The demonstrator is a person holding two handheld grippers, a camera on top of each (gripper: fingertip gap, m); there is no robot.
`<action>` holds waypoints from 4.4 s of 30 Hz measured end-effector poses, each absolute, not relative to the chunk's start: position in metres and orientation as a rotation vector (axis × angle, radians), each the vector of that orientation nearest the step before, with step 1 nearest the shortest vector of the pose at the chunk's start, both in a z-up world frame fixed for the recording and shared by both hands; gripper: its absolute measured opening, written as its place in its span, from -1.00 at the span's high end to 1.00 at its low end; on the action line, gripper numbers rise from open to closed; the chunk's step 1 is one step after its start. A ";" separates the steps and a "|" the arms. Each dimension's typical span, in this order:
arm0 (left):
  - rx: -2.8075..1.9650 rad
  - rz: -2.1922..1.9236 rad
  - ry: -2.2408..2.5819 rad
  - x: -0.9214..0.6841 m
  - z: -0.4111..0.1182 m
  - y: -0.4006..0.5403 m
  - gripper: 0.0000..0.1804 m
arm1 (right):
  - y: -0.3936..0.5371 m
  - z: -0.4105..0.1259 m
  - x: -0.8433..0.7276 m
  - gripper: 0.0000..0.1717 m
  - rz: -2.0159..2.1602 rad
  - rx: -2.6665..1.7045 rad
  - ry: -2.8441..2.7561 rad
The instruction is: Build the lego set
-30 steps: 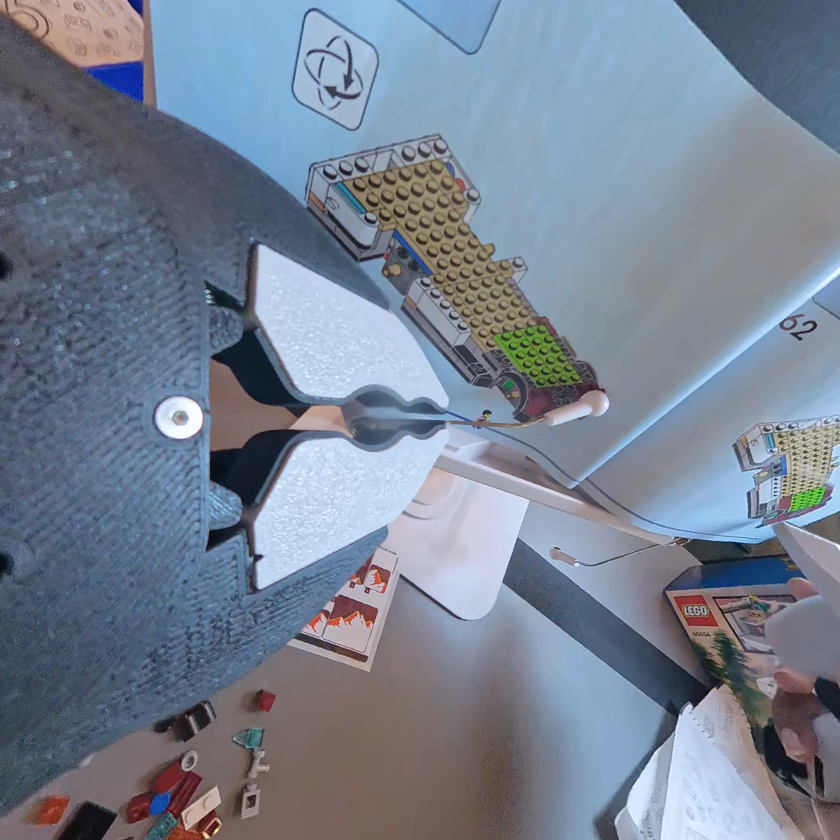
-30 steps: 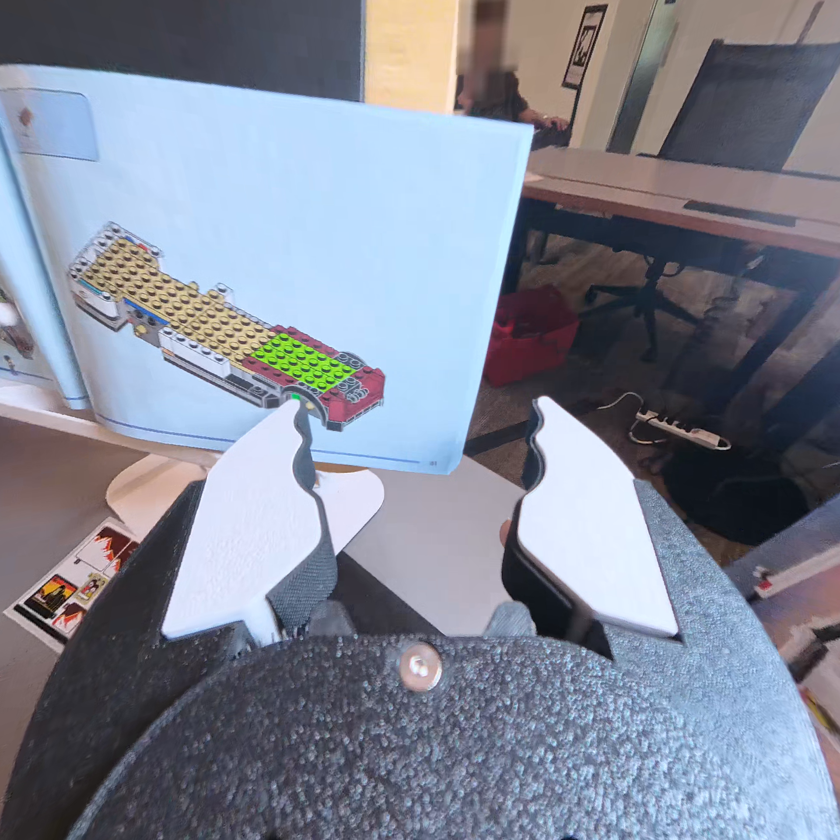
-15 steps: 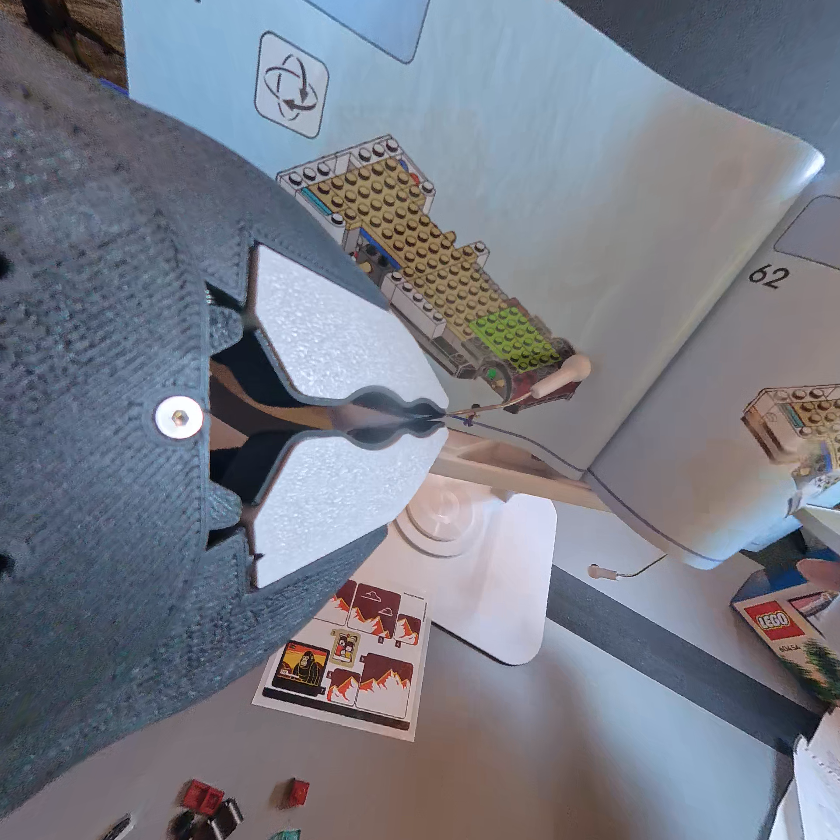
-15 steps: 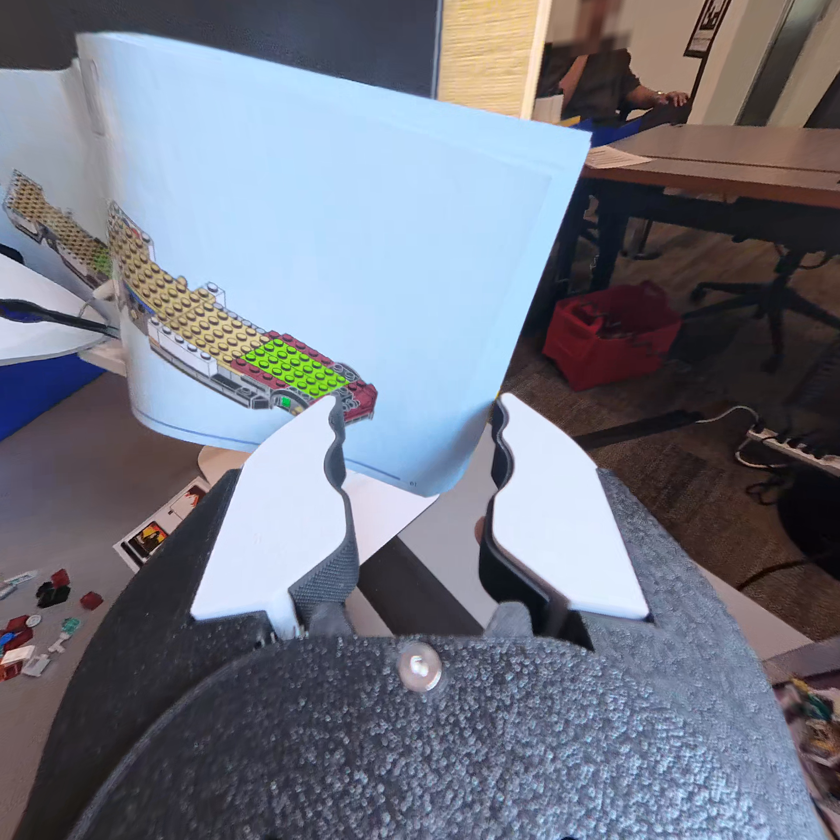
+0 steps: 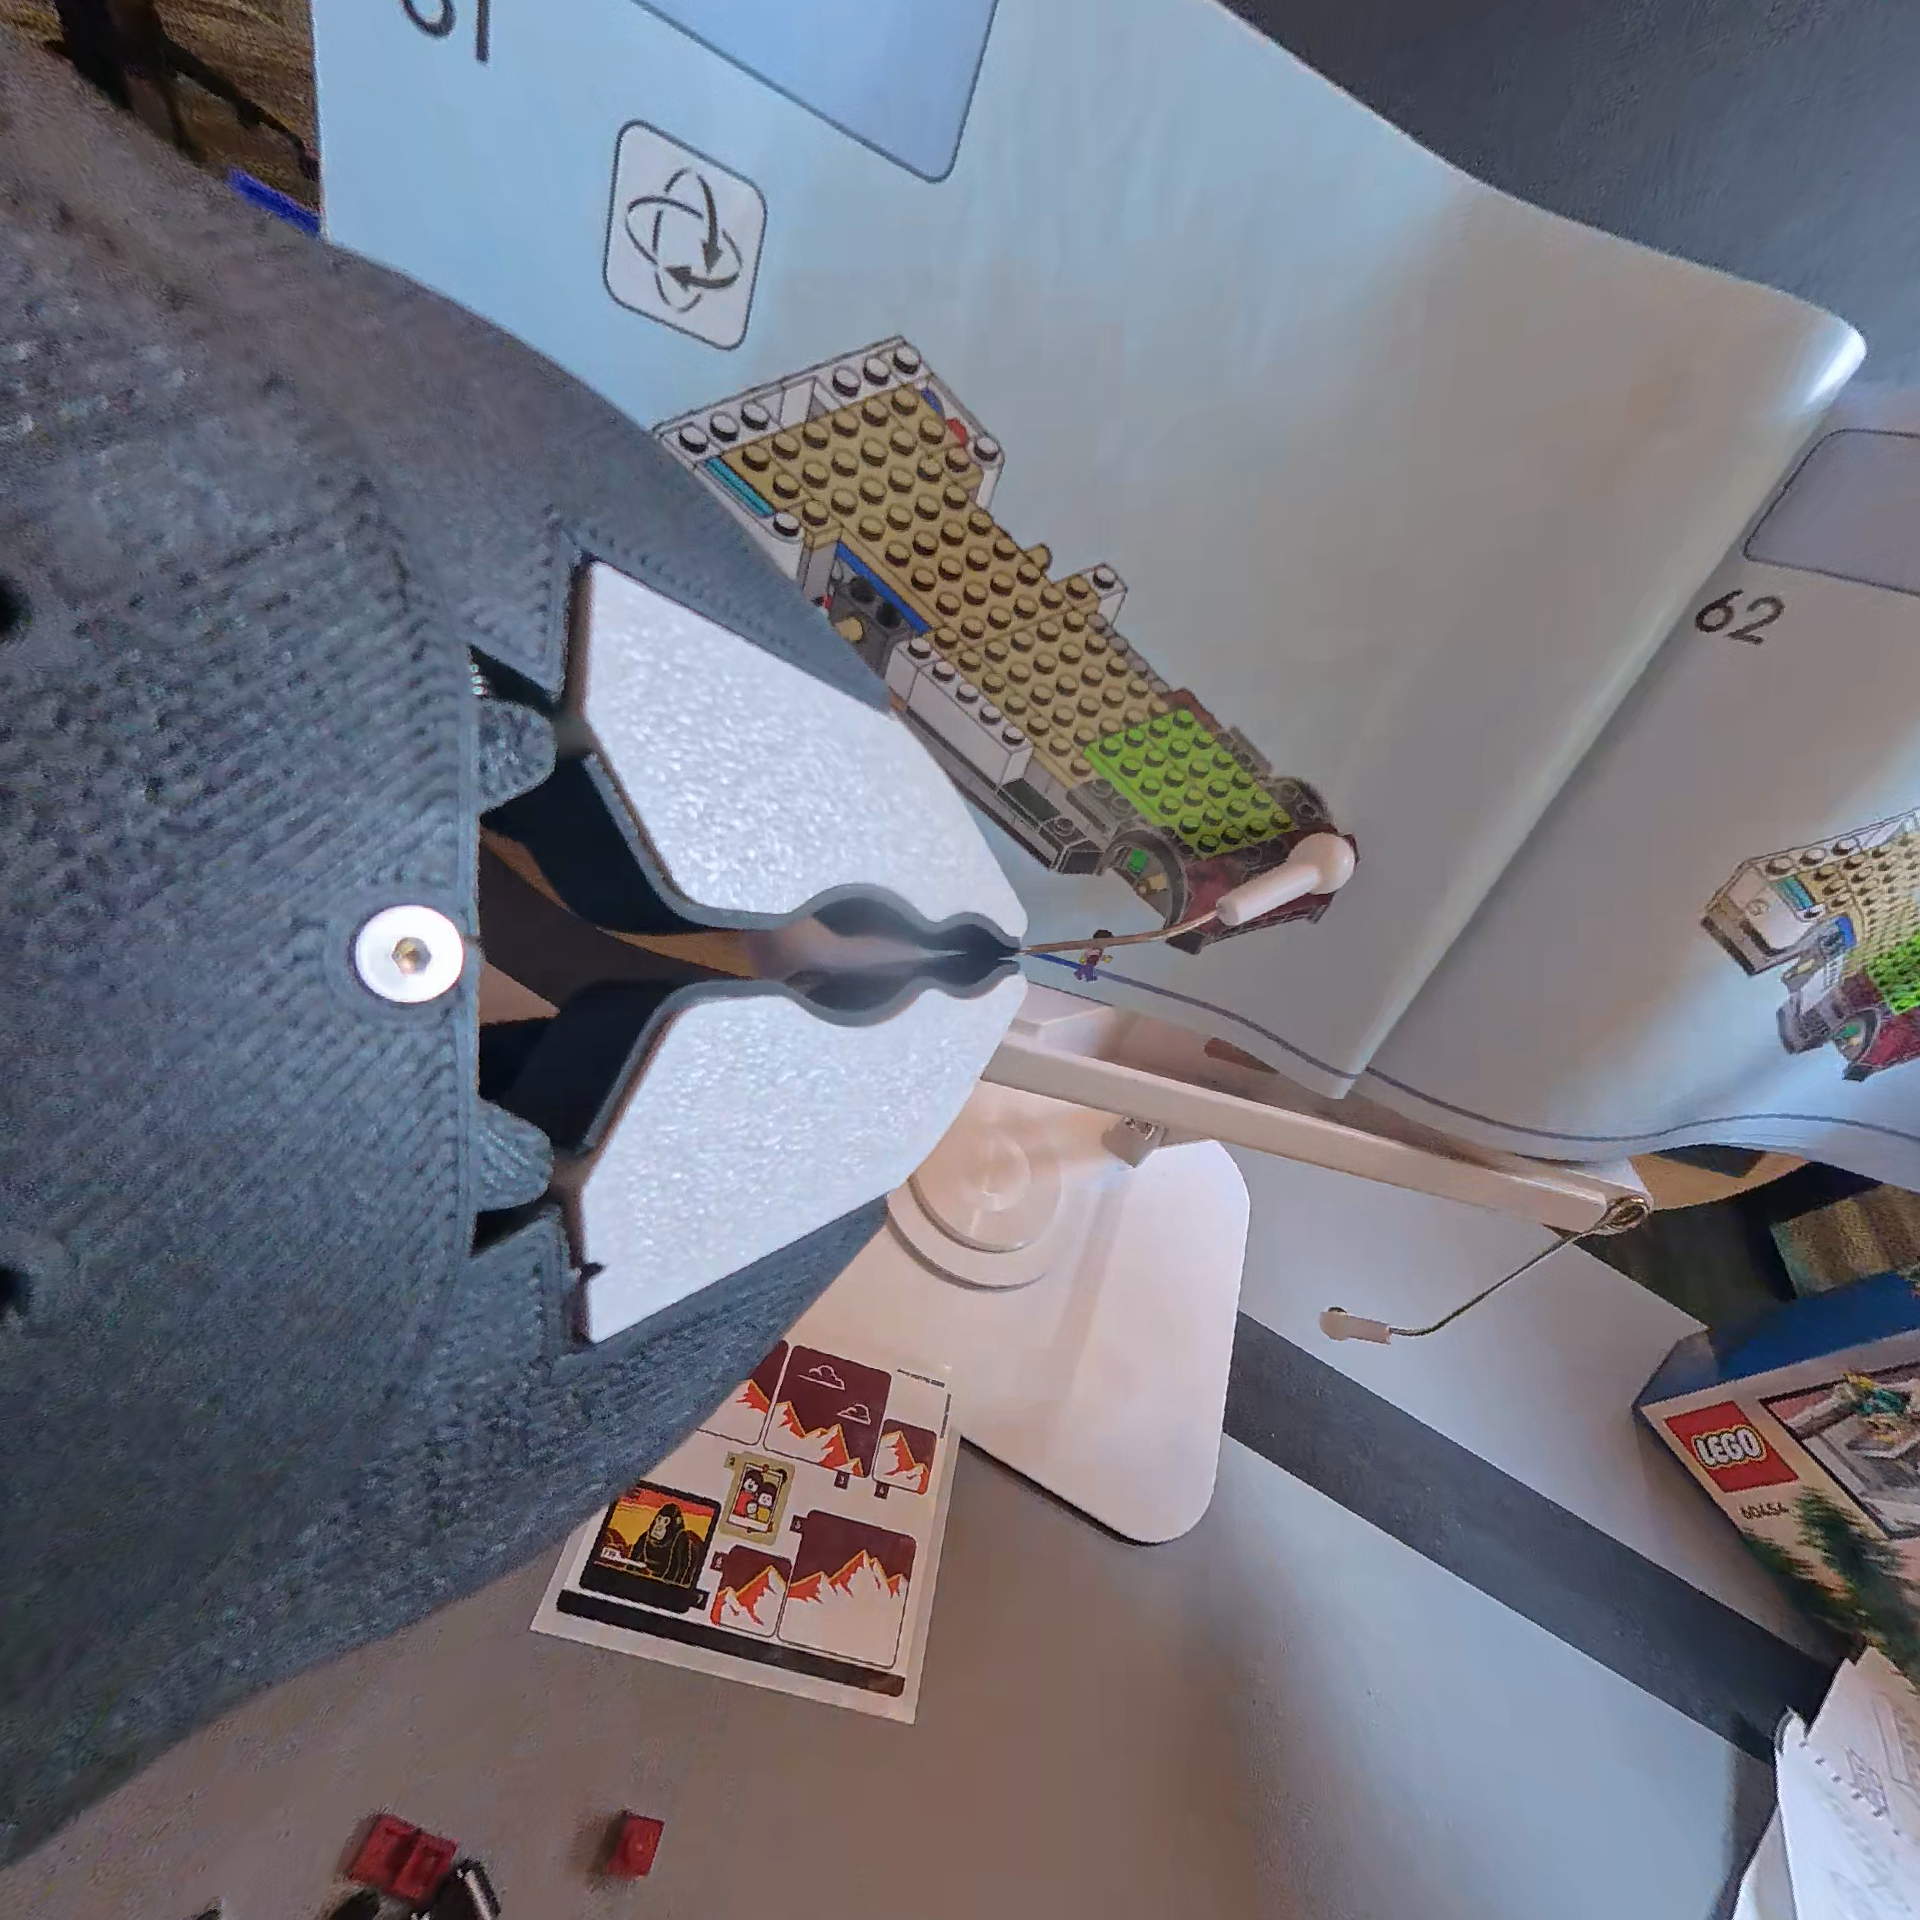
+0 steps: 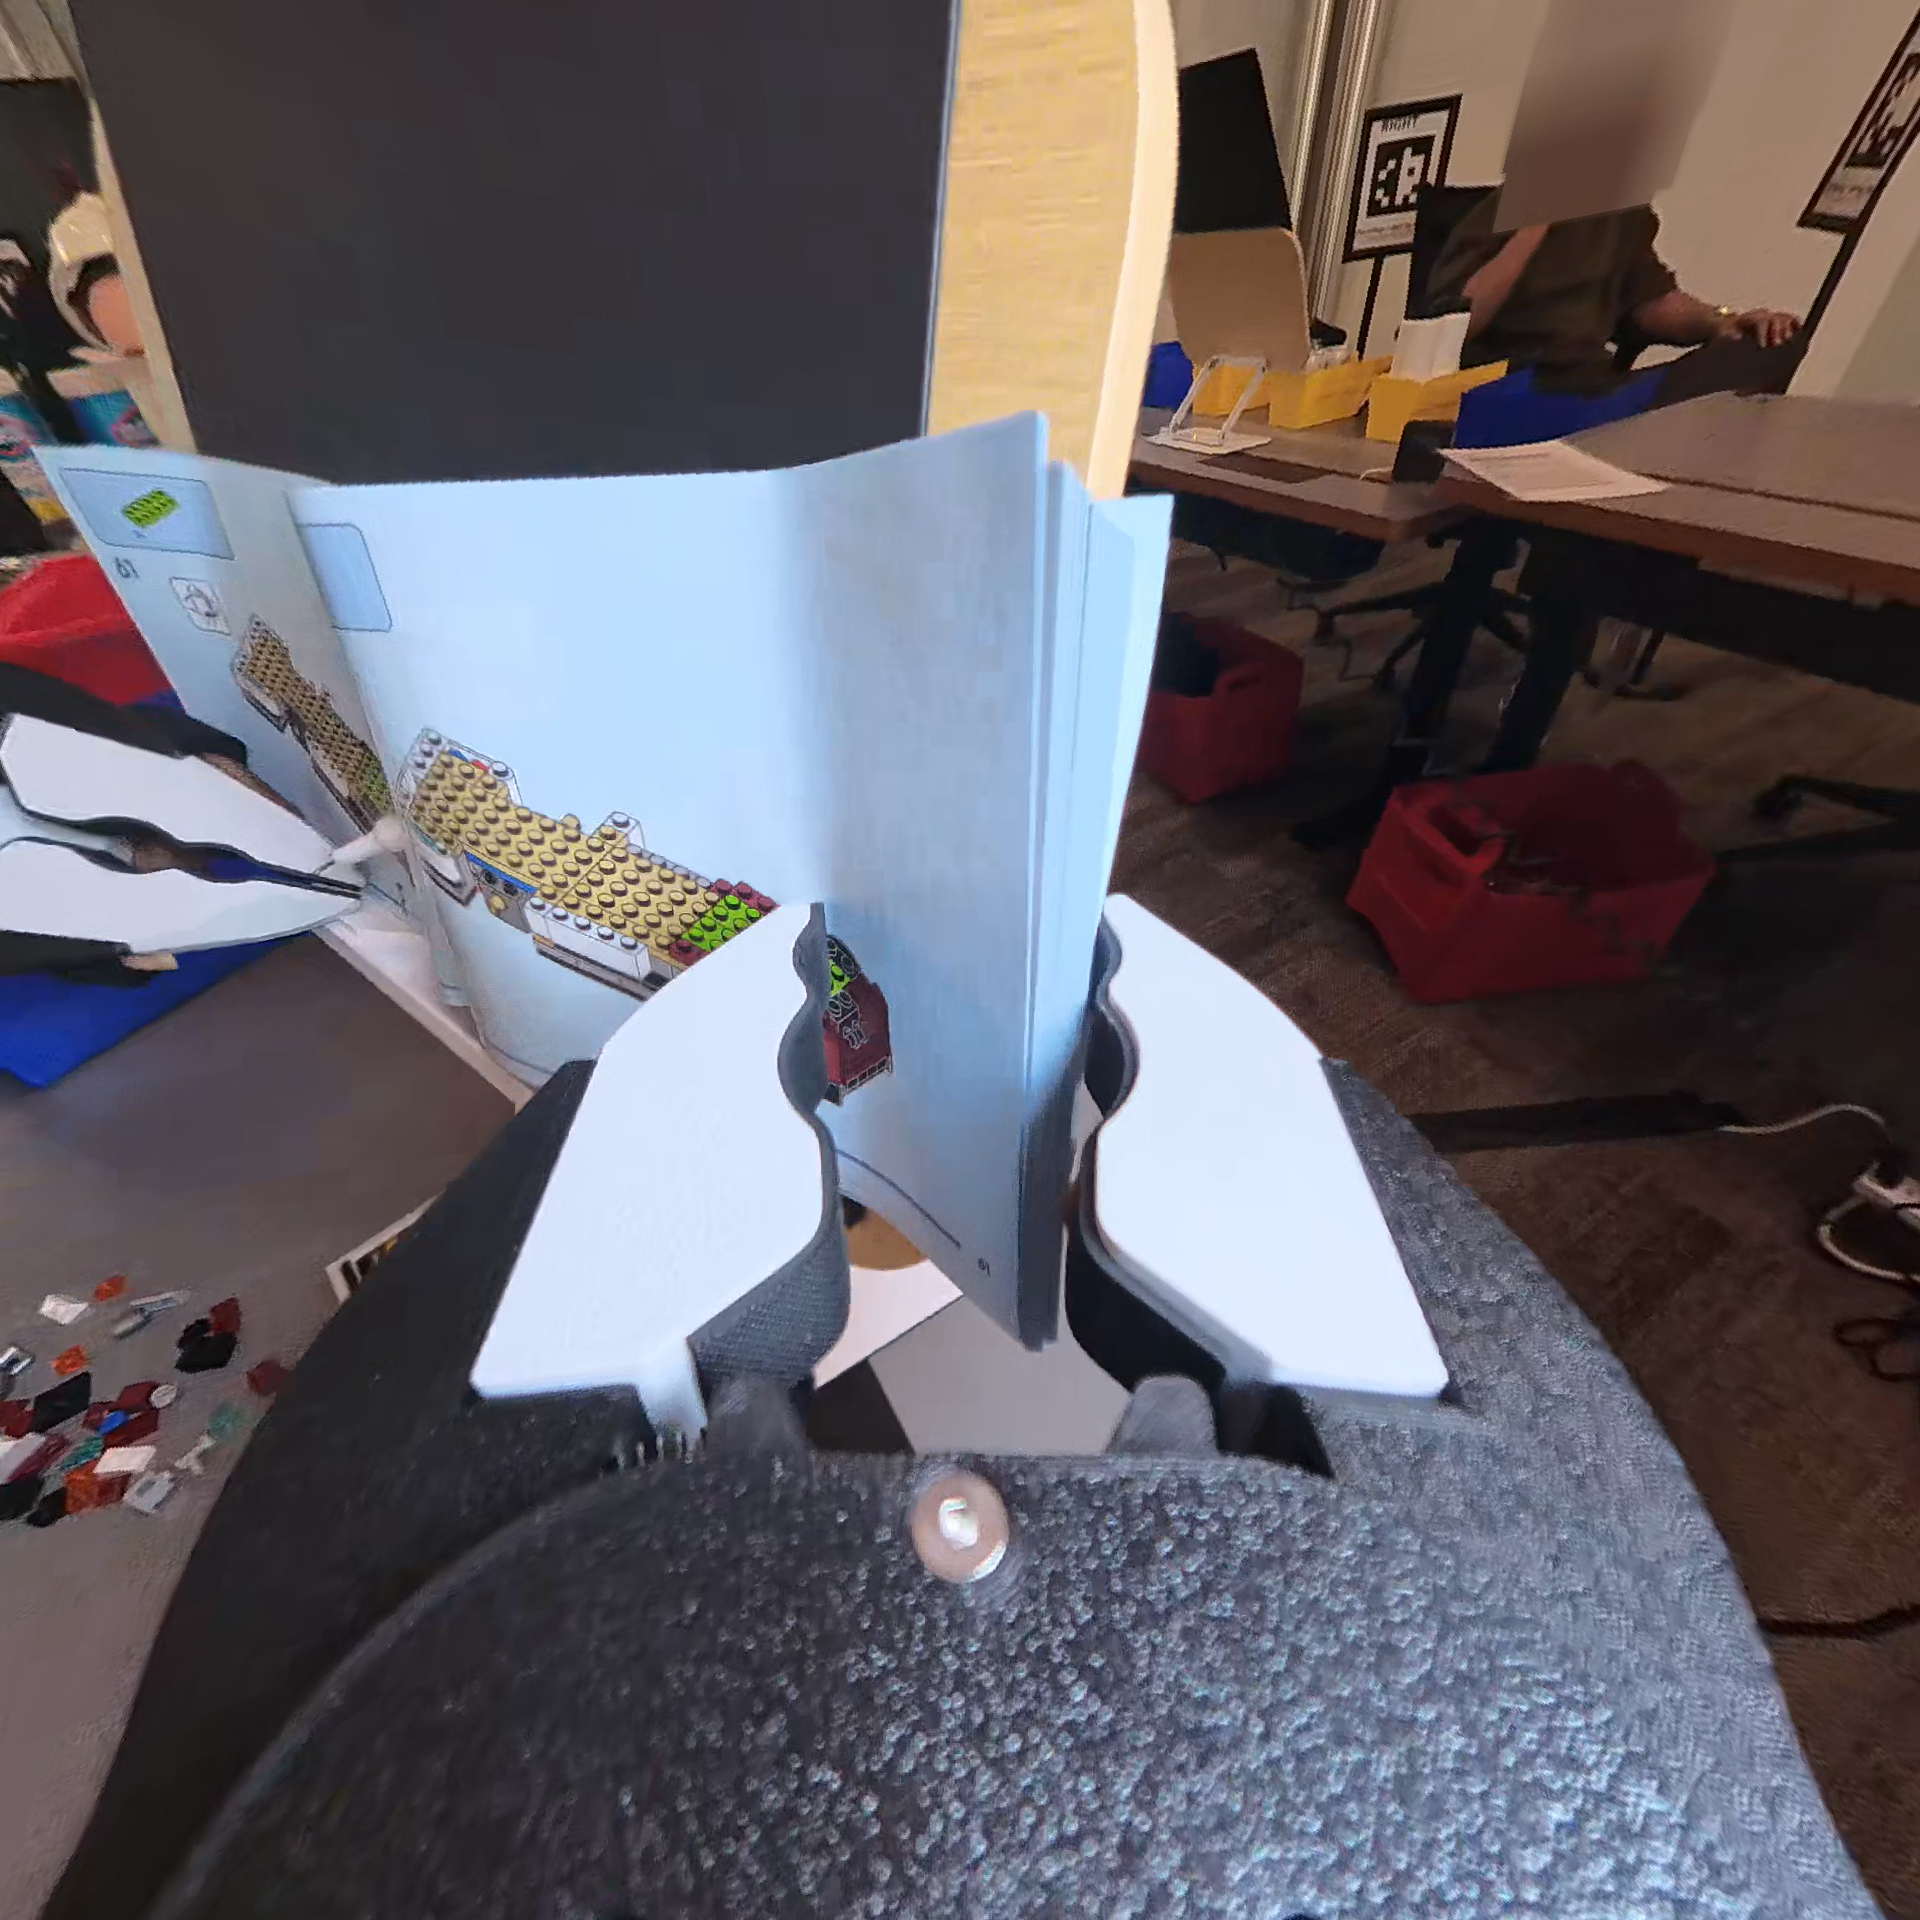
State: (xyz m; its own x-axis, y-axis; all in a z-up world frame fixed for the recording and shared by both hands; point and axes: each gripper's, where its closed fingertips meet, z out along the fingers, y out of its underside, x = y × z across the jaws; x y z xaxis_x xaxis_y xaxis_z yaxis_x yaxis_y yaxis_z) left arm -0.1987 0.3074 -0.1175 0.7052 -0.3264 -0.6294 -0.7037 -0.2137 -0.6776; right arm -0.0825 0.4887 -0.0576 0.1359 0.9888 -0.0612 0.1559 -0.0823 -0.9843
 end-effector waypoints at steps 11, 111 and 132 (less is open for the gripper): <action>-1.810 0.469 0.803 -0.202 -0.118 0.307 0.98 | 0.473 -0.077 -0.081 0.60 1.437 -1.436 -1.197; -2.019 -0.540 1.069 -0.030 -0.278 0.023 0.31 | 0.051 -0.243 0.007 0.91 0.901 -1.255 -2.312; -2.001 -0.561 1.106 -0.031 -0.278 0.017 0.31 | 0.039 -0.268 0.004 0.91 0.724 -1.206 -2.480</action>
State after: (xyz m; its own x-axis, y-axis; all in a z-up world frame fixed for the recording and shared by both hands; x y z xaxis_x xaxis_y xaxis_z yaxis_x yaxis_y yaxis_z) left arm -0.0313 0.0174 -0.2782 0.5265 -0.8501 0.0129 -0.5122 -0.3293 -0.7932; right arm 0.0035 0.0391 -0.2681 -0.6076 0.7933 0.0389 0.6480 0.5234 -0.5534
